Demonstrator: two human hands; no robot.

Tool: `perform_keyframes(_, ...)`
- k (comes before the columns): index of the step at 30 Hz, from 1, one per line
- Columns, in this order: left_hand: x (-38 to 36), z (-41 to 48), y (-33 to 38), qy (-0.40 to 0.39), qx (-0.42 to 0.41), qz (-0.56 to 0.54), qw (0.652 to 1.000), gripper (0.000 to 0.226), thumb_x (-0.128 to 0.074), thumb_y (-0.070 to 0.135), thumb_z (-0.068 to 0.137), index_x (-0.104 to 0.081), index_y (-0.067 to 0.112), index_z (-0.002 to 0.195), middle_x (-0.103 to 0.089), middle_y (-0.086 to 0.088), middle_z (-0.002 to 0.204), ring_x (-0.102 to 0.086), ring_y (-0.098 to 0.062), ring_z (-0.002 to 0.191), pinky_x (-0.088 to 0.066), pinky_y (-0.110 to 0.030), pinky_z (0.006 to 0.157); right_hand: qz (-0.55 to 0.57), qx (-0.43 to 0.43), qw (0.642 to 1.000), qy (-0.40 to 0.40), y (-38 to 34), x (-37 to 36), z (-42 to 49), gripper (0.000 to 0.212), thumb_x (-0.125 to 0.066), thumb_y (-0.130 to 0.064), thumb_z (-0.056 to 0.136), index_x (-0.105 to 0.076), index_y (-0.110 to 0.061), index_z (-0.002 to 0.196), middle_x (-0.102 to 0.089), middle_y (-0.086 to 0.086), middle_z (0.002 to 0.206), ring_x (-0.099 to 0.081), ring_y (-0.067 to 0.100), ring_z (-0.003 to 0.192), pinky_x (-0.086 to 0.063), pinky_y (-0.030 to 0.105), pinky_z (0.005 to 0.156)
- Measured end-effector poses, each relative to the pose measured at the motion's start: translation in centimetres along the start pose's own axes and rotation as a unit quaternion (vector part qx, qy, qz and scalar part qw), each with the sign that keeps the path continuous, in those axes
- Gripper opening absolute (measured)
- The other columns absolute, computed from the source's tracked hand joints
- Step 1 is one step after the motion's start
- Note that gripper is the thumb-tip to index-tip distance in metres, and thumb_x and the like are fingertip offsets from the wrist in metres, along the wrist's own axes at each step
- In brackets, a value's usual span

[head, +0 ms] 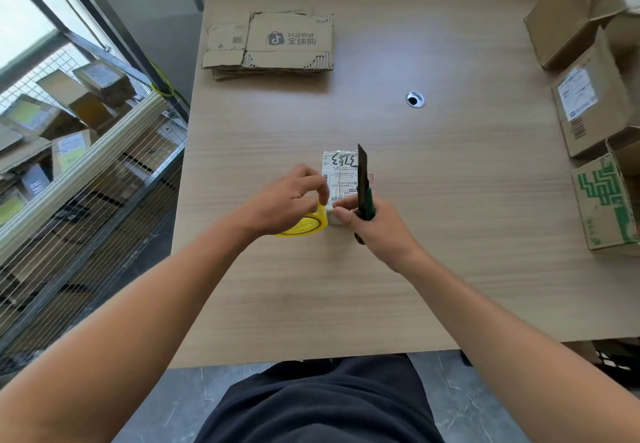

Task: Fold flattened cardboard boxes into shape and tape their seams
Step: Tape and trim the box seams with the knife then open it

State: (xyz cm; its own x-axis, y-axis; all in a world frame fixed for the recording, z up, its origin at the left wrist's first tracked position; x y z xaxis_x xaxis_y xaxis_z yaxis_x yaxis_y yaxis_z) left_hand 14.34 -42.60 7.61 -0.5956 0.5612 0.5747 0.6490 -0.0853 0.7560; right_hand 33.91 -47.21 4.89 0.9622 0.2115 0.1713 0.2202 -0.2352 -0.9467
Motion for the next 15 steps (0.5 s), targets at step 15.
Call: perform_keyframes(15,-3.7,-2.2,3.0,-0.055,-0.006,-0.091,0.994,0.033,-0.058,0.05,0.09,-0.044,0.045,0.119,-0.071,0.004,0.088,-0.068,-0.017,0.07,-0.057,-0.038,0.069,0.041,-0.02,0.995,0.084,-2.1,2.8,-3.0,0.025,-0.069,-0.013,0.091,-0.063,-0.023,0.069,-0.054,-0.002,0.061,-0.052,0.021,0.064,-0.039,0.03,0.054)
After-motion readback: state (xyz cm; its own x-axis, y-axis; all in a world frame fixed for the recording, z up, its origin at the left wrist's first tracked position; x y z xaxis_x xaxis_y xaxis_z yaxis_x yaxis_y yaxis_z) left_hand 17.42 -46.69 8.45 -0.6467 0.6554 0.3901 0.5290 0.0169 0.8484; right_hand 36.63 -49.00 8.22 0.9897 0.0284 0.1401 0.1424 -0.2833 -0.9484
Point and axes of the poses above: each hand's wrist, its own z-axis towards the middle knuckle, its own x-axis out of the back of the hand, y = z × x, the point moved 2 cm from there along z, towards the middle knuckle
